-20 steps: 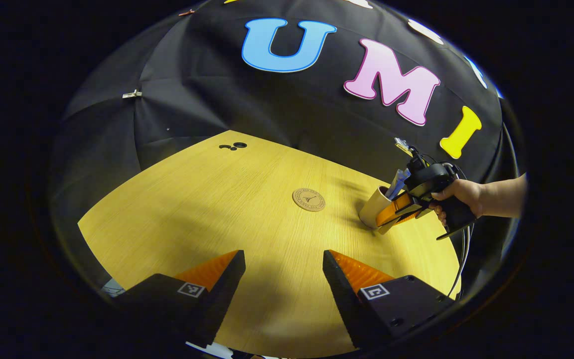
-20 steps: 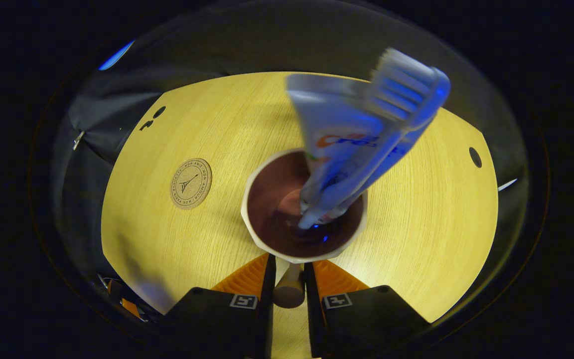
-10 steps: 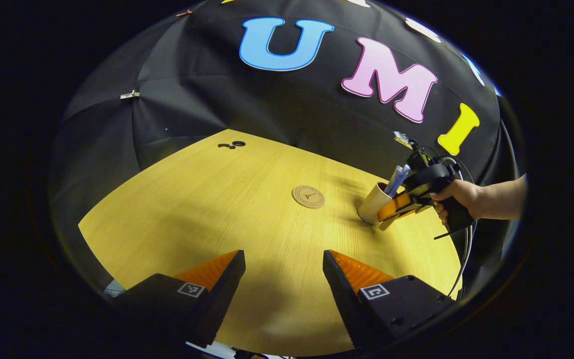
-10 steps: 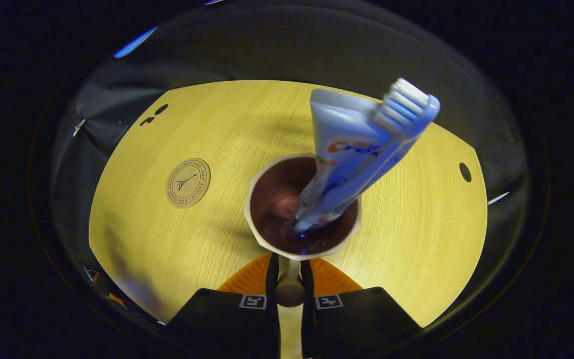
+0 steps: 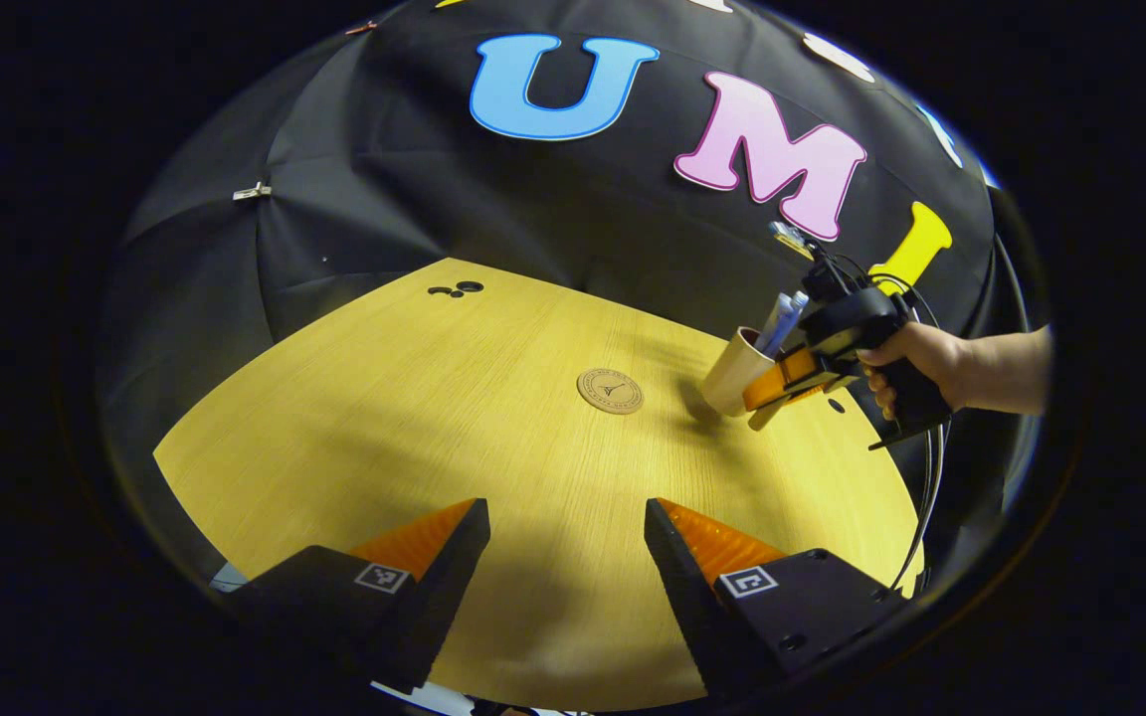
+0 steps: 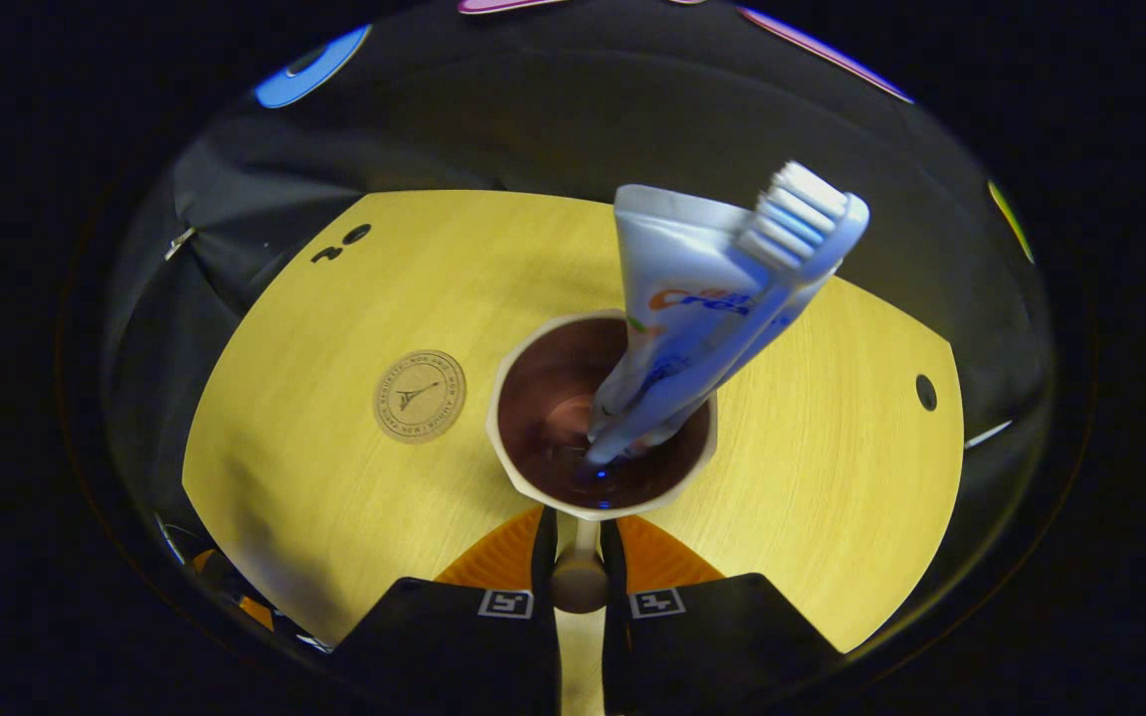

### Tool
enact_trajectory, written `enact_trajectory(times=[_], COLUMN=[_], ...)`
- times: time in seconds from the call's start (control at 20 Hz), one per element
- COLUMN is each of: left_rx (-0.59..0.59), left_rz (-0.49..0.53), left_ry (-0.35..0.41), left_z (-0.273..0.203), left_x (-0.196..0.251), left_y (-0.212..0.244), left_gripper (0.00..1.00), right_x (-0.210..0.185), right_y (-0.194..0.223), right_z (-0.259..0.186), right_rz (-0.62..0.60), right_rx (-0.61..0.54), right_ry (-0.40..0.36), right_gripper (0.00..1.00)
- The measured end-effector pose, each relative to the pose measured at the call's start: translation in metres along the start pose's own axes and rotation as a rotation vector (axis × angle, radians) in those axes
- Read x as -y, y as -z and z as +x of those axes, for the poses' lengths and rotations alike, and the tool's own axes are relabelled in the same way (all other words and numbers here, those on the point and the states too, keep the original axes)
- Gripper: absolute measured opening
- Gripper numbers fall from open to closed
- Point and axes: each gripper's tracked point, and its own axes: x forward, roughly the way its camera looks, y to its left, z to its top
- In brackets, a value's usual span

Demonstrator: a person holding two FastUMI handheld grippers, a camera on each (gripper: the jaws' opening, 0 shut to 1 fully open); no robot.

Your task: Put the toothbrush and toothpaste on the desktop into the cup, then pick up the cup and place it on the coaster on the desktop.

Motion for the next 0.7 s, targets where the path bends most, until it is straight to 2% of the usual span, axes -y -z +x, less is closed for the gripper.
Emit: enact_trajectory(times=[0.35,0.65,0.7], left_rx=[-0.005,-0.027,-0.025], left_rz=[-0.01,-0.113,-0.114], left_ry=[-0.025,-0.053,-0.057], left_z=[-0.003,-0.009,-0.011], left_x=[-0.021,-0.034,-0.032], left_y=[0.002,0.007,0.007], left_gripper=[0.97,0.97,0.97], right_x=[-0.07,-0.11,-0.107], right_y=[-0.027,-0.023,-0.022], right_z=[0.022,0.043,0.04], right_rz=[-0.06,-0.117,-0.12], right_rx=[-0.001,-0.038,-0.041], right_ry=[-0.066,-0.094,-0.095], right_gripper=[0.19,0.2,0.2])
